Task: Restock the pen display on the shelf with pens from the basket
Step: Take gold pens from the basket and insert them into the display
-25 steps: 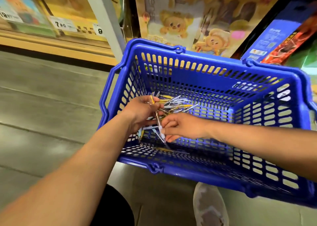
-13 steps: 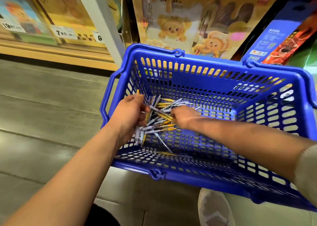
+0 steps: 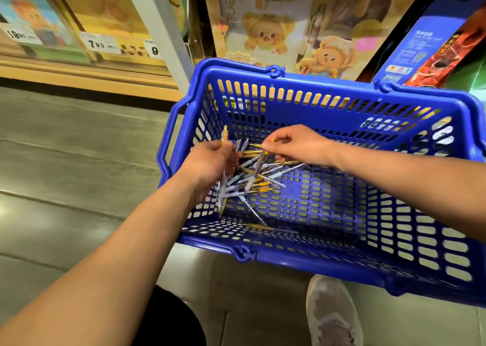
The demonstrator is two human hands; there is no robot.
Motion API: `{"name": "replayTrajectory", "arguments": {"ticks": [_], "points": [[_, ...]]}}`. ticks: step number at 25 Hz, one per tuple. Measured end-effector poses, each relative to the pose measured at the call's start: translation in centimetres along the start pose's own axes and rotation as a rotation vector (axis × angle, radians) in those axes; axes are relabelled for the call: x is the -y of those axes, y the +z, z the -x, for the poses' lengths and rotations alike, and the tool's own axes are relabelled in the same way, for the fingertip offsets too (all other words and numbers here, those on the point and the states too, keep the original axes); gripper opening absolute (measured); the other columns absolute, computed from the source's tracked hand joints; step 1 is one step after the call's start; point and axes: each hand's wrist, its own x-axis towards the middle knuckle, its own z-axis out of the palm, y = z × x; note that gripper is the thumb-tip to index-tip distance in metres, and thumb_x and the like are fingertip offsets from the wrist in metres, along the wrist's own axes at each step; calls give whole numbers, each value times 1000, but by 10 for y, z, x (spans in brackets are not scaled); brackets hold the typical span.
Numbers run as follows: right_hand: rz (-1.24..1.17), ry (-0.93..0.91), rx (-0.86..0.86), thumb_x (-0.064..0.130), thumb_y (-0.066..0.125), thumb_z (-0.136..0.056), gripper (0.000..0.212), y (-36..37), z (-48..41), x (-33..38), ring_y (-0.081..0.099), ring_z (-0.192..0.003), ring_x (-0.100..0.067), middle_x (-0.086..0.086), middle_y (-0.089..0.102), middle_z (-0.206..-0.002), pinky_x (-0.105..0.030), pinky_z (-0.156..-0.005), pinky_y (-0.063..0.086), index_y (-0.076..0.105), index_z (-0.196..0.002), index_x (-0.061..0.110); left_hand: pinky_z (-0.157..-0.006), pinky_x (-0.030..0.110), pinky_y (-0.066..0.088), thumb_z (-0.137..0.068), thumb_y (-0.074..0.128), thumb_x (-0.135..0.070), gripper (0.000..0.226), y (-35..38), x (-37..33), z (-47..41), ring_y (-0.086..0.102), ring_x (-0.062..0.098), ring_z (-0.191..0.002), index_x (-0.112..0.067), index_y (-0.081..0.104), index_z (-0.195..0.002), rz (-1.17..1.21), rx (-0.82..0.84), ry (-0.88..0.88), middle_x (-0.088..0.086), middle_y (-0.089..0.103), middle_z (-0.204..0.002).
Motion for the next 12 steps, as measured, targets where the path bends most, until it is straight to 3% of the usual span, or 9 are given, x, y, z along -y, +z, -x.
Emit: {"name": "replayTrajectory", "arguments": {"ticks": [2,4,6,8,9,10,12], "points": [[-145,-13,83,56,69,-87,24,2,7,6,71,-78,-4,5,77,-90,-16,-71,56,78,-96,35,-104,50,51,-109,43,-24,33,4,5,1,67,34,-112,-2,67,-112,-166,12,23,17,72,-115],[-284,-11,134,45,71,-90,19,14,7,9,70,-78,-6,2,76,-88,-18,-70,56,79,-95,28,-99,53,54,-109,43,-28,34,9,8,2,71,30,-97,-4,67,-110,-249,111,13,19,73,-110],[-424,-16,170,38,73,-91,21,23,2,13,69,-78,-8,1,74,-84,-18,-70,56,78,-96,18,-77,43,61,-109,42,-30,33,13,9,3,70,19,-74,-4,64,-109,-264,192,15,14,75,-97],[-554,-20,255,34,74,-90,22,25,-4,9,71,-84,-12,-2,74,-91,-20,-76,57,77,-101,15,-55,29,54,-109,42,-32,32,12,8,2,59,13,-58,-8,62,-102,-298,167,38,5,68,-82],[-557,5,274,31,73,-91,19,23,-7,3,72,-88,-14,-3,76,-97,-23,-80,59,76,-104,18,-52,27,49,-109,43,-34,32,10,8,2,55,13,-57,-10,62,-99,-301,139,33,3,63,-79],[-443,42,238,30,71,-93,17,20,-11,-5,73,-92,-15,-3,77,-101,-27,-84,60,73,-108,21,-51,27,46,-108,44,-37,31,7,9,2,51,14,-58,-12,62,-100,-289,117,16,3,59,-77],[207,115,96,36,64,-97,20,15,-20,-28,71,-97,-17,-2,75,-109,-36,-90,59,68,-114,25,-53,28,42,-104,51,-40,30,0,9,1,47,16,-63,-13,62,-105,-242,88,-26,2,53,-77]]}}
